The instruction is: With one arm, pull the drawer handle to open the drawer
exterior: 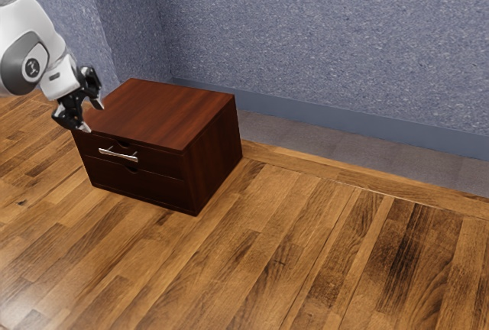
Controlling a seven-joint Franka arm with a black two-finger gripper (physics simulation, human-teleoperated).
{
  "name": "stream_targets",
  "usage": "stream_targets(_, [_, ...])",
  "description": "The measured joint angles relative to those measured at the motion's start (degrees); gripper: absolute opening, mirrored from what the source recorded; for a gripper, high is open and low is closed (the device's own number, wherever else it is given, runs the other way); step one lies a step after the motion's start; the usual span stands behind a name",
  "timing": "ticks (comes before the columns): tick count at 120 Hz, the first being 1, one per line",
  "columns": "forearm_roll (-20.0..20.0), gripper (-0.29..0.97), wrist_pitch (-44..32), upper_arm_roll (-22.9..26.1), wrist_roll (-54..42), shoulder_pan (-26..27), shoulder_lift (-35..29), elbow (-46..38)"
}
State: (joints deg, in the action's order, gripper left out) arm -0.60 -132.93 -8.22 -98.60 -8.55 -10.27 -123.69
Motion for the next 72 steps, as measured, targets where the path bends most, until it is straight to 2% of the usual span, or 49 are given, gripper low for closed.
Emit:
stream_targets(22, [3.97,0.4,-1.12,-0.04,-4.71,1.38,2.49,-0.74])
stream_targets(49, [7.24,0.23,-2.54,-0.09,-8.54,1.49,3.97,-0.87])
stream_targets(72, [8.51,0.18,-3.6,-0.18,-10.59,1.36,6.08,-0.88])
